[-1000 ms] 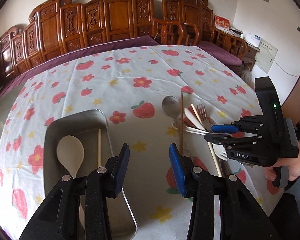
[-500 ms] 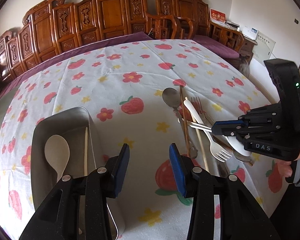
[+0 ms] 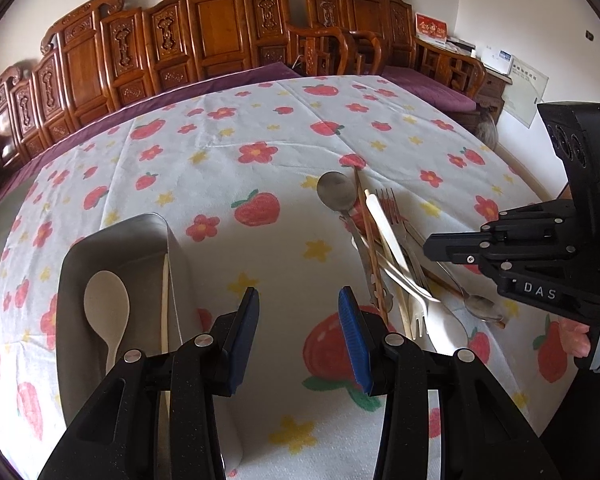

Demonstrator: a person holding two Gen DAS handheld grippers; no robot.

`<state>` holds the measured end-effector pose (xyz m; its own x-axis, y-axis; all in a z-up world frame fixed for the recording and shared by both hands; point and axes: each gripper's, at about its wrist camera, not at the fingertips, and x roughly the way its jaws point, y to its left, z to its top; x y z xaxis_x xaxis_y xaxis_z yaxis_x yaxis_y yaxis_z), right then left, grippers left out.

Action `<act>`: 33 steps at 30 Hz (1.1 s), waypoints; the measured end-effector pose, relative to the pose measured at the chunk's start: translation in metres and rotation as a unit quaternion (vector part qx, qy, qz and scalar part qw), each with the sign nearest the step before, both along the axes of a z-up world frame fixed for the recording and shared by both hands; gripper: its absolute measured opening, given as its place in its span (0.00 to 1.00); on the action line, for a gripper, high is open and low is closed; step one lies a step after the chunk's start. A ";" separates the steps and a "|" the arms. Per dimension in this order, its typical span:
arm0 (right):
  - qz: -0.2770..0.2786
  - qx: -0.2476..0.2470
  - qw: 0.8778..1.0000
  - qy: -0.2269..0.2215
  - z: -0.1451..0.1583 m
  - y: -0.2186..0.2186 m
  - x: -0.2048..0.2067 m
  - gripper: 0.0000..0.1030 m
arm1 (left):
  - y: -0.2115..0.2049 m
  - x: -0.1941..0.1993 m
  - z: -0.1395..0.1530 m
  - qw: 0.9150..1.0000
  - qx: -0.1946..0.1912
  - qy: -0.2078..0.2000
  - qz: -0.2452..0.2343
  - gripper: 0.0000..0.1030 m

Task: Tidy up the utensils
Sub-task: 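Return the right gripper to the pile and grasp a small white plastic spoon, then grasp the steel spoon with the left gripper while the right gripper holds the white spoon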

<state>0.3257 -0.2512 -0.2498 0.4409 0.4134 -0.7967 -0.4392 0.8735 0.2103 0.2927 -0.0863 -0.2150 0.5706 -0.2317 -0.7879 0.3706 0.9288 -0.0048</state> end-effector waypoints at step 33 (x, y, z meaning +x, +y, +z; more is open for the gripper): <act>-0.021 -0.026 0.999 -0.002 0.014 -0.015 -0.016 0.07 | -0.010 0.000 -0.007 1.000 0.003 0.009 -0.024 0.38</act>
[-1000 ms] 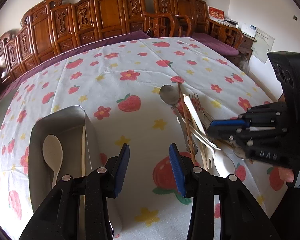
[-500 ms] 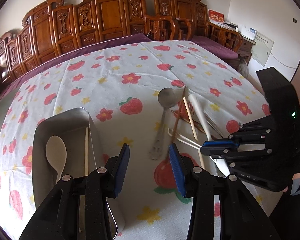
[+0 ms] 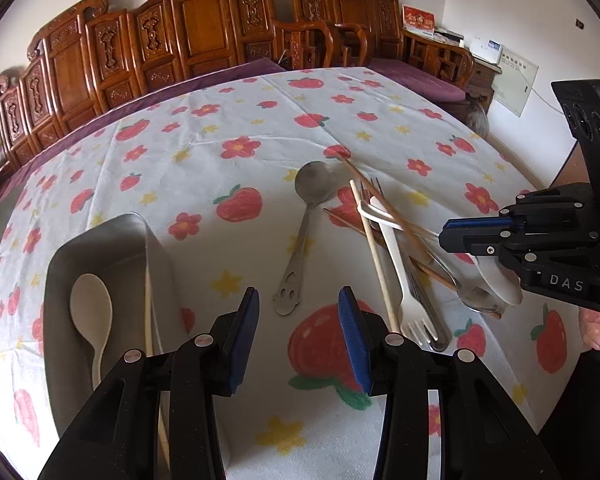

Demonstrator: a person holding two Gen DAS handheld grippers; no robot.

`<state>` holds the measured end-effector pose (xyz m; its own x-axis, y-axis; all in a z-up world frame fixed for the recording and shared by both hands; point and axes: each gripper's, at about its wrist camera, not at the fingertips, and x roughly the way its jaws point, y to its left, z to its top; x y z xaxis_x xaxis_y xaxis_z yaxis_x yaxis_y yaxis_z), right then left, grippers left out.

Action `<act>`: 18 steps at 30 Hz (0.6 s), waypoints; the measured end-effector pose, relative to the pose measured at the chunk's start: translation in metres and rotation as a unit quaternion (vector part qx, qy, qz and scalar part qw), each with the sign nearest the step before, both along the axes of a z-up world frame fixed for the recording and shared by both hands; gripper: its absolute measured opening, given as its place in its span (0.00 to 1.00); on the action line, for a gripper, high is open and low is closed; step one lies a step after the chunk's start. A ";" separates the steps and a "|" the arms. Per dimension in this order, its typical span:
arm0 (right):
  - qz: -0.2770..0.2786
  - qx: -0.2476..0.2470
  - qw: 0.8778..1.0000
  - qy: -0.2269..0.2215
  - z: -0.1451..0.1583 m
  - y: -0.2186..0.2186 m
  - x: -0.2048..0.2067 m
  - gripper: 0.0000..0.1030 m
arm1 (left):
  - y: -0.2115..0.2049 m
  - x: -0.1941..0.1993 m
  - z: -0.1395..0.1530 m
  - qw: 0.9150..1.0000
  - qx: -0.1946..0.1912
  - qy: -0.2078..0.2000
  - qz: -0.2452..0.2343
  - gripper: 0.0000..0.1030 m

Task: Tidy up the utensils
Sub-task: 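Grasp the steel spoon with the left gripper while the right gripper holds the white spoon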

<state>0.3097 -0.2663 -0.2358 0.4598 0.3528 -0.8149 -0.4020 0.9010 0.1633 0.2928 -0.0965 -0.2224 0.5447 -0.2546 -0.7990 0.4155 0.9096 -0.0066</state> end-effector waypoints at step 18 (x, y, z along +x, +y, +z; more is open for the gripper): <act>-0.011 0.070 0.994 -0.082 0.056 -0.011 -0.010 0.08 | -0.010 0.031 -0.002 1.000 0.025 0.008 0.001 0.38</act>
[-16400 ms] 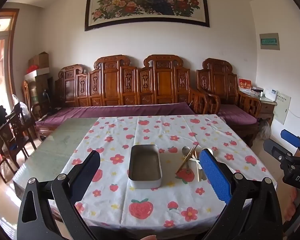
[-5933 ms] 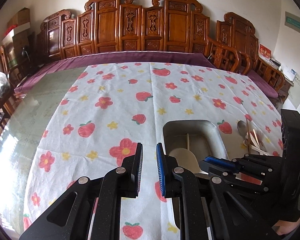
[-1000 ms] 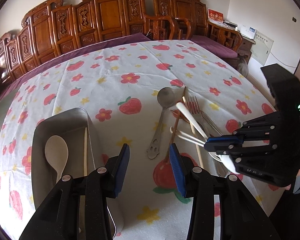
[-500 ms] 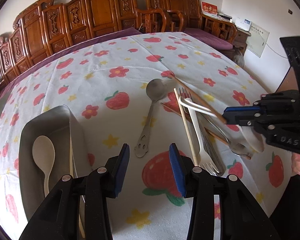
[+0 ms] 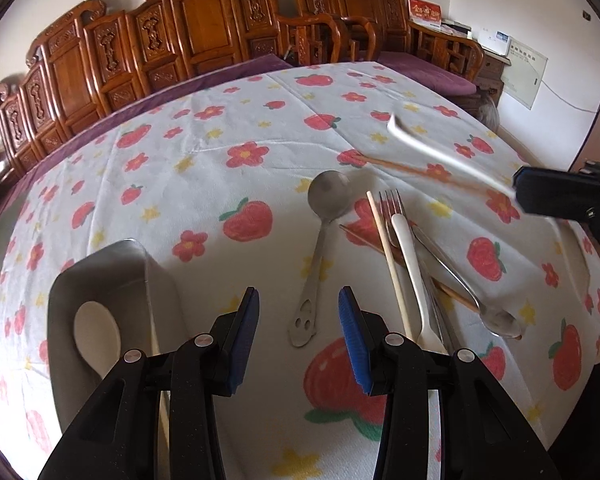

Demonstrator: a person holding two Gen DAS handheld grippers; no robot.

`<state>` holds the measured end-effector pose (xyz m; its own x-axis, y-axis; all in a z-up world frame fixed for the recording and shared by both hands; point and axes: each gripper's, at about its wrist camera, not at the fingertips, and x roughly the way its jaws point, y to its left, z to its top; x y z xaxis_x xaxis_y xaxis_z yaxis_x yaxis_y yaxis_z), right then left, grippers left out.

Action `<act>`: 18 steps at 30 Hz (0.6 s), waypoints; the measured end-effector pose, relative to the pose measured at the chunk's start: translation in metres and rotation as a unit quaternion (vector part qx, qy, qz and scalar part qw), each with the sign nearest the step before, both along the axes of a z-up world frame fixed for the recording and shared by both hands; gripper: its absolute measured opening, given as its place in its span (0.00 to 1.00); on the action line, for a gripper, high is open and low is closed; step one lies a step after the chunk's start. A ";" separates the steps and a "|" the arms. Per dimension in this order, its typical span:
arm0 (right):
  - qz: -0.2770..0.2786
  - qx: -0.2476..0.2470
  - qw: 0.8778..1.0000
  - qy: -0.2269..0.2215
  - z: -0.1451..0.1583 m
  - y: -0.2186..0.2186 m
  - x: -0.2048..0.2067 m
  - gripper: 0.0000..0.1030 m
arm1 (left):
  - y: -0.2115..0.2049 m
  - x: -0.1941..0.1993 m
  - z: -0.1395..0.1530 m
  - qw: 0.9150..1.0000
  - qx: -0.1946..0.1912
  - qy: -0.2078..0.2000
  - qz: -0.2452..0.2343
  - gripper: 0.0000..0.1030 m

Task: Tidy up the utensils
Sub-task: 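Grasp the steel spoon with the left gripper while the right gripper holds the white spoon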

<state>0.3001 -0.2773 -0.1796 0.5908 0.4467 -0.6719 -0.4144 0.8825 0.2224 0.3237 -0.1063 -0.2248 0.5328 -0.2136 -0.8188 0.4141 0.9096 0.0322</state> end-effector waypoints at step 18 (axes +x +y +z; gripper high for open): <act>-0.066 -0.031 0.997 0.025 -0.035 -0.047 0.026 0.08 | -0.043 0.065 -0.043 0.997 0.014 0.071 -0.001 0.19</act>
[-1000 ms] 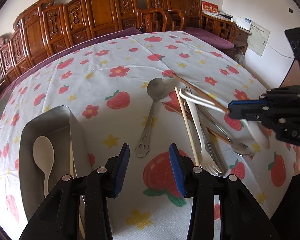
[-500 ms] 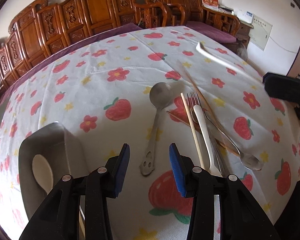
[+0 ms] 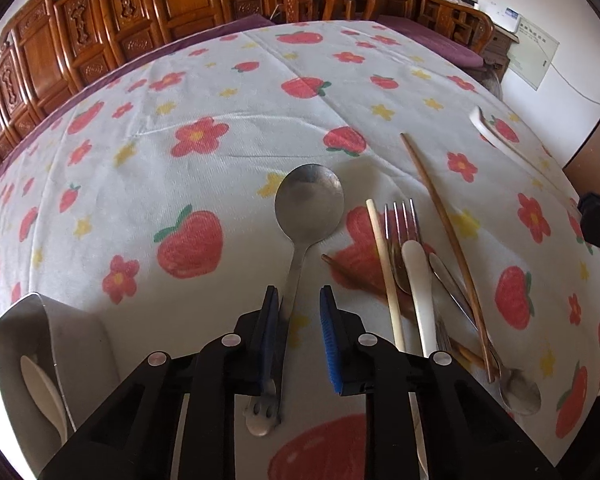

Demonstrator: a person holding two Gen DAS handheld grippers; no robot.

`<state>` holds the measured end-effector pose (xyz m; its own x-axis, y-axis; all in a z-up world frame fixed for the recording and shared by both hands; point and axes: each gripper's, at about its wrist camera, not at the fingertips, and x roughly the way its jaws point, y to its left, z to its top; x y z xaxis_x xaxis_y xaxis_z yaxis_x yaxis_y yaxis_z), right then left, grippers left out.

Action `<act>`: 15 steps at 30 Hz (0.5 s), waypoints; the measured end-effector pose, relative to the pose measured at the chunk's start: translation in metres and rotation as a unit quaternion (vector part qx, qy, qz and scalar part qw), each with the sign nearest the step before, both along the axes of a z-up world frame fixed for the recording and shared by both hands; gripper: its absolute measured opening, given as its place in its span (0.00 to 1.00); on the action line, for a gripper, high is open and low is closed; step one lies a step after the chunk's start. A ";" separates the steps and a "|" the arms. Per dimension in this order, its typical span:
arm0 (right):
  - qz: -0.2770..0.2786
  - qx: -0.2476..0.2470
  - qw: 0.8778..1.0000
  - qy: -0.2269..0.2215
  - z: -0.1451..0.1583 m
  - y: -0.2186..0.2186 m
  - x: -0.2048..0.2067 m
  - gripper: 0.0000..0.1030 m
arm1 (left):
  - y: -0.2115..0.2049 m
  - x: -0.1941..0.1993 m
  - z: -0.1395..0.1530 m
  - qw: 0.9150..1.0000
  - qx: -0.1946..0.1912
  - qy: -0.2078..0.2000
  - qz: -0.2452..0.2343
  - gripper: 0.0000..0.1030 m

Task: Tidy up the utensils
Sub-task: 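Grasp the steel spoon with the left gripper while the right gripper holds the white spoon, then carry the steel spoon with the left gripper down into the metal tray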

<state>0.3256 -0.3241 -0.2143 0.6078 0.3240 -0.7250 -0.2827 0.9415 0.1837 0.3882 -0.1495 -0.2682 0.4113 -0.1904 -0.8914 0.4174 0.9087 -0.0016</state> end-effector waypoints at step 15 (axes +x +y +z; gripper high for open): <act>0.013 -0.001 1.000 0.010 -0.008 0.016 0.004 0.08 | 0.014 -0.012 0.012 1.000 -0.010 -0.023 0.010 0.05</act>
<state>0.3293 -0.3086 -0.2228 0.5845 0.3383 -0.7375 -0.3042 0.9340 0.1873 0.3766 -0.1352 -0.2558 0.4562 -0.1987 -0.8674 0.3989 0.9170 -0.0003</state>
